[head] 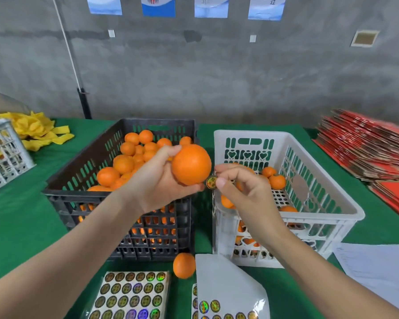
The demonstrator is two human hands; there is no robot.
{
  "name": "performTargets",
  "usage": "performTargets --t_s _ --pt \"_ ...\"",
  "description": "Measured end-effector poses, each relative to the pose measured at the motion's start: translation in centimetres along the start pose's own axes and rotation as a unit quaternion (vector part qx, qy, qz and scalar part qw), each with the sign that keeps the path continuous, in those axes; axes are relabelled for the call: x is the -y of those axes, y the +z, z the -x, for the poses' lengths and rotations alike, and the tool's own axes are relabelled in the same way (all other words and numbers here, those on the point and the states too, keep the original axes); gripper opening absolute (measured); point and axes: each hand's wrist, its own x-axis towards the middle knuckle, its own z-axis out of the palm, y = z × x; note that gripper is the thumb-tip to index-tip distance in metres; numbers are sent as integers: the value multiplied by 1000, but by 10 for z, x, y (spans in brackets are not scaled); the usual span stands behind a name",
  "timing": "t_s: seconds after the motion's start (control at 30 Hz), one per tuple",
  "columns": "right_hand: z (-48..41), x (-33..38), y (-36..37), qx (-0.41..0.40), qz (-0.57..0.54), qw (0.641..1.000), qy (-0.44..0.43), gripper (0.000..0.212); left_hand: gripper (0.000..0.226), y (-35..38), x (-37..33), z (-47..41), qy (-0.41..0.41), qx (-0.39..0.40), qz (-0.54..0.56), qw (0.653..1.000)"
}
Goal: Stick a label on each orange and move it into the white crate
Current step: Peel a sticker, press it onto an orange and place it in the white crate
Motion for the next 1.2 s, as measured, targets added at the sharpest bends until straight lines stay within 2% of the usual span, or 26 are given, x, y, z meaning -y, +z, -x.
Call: performTargets --t_s 0.23,0.57,0.73,0.87,0.93,0.97,1.03,1.1,1.13,1.2 --pt "-3 0 -4 -17 77 997 -7 23 47 17 28 -3 -45 -5 -17 999" --pt "-4 -9 -13 -16 210 976 -49 16 37 23 41 -5 -36 -9 -25 999" --pt "-7 -10 -21 -15 344 936 -76 12 20 26 49 -7 3 -34 -52 998" --pt "-8 -4 -31 -15 416 908 -44 24 22 27 56 -9 11 -50 -78 996" --pt "-13 -2 -41 -25 455 890 -1 45 25 25 60 -8 -10 -39 -70 997" --pt "-16 -1 -48 -5 444 896 31 55 27 25 62 -9 -23 -28 -65 997" --pt "-19 0 -56 105 329 935 79 68 30 29 67 -12 -43 0 -62 997" --pt "-20 -5 -56 200 266 941 66 69 31 36 70 -18 -45 27 -60 997" --pt "-21 -9 -56 208 272 938 51 67 32 41 70 -22 -42 31 -58 997" --pt "-31 -19 -61 164 287 943 32 61 35 46 70 -30 -36 25 -70 997"
